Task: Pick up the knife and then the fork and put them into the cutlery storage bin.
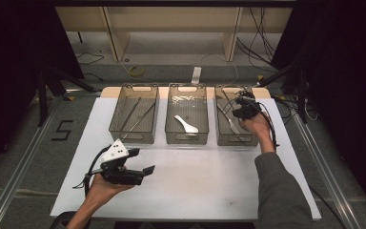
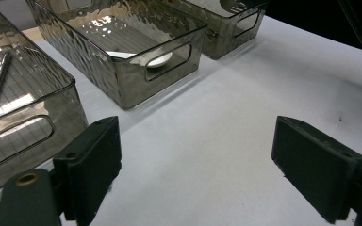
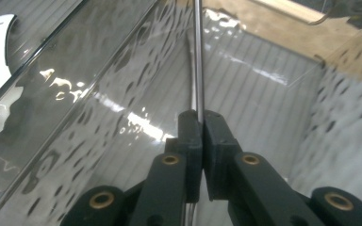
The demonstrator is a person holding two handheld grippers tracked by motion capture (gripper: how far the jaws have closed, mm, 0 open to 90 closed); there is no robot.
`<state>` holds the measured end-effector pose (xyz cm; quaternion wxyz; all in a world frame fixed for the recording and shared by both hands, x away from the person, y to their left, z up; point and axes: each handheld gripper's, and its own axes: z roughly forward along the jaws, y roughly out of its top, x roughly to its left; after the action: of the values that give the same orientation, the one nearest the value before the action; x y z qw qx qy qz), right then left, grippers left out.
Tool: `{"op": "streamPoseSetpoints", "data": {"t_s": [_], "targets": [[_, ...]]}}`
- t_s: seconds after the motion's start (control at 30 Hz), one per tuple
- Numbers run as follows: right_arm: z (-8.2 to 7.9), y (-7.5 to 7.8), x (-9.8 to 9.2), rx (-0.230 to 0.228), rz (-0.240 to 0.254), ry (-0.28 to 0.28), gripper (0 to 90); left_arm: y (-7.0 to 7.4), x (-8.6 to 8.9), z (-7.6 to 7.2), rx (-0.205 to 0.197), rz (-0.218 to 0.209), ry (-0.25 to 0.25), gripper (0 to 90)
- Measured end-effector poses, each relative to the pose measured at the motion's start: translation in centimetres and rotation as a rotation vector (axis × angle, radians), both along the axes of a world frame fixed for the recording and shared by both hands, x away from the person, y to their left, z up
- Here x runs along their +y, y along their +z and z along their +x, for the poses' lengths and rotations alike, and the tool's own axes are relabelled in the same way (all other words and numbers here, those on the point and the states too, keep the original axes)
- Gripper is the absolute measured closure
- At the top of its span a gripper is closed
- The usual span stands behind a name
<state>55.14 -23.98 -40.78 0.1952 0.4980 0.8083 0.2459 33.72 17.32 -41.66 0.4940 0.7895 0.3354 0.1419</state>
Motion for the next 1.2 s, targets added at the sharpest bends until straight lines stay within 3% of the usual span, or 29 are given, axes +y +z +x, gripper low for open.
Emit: {"op": "streamPoseSetpoints", "data": {"t_s": [0.07,0.23,0.43,0.8,1.07,1.13,1.2], "targets": [[0.0,-0.3,0.2,0.02,0.012,-0.004,86.3,0.0,0.0,0.0,0.003,0.008,-0.006,15.9],[-0.1,-0.1,0.5,0.018,0.063,-0.005,68.8,0.0,0.0,0.0,0.002,0.009,-0.005,15.9],[-1.3,1.1,0.6,-0.021,0.125,0.026,56.4,-0.1,-0.1,0.1,0.007,0.008,-0.004,15.9],[-6.3,1.9,0.6,-0.088,0.269,0.11,41.1,-0.2,-0.1,0.3,0.02,-0.022,-0.007,15.8],[-10.8,1.3,1.3,-0.14,0.345,0.162,33.7,-0.3,-0.2,0.3,0.026,-0.025,-0.008,15.7],[-11.7,1.0,1.5,-0.135,0.344,0.188,32.2,-0.3,-0.1,0.3,0.027,-0.028,-0.006,15.7],[-12.5,0.7,1.5,-0.142,0.374,0.202,32.2,-0.2,0.0,0.4,0.029,-0.037,-0.005,15.7]]}}
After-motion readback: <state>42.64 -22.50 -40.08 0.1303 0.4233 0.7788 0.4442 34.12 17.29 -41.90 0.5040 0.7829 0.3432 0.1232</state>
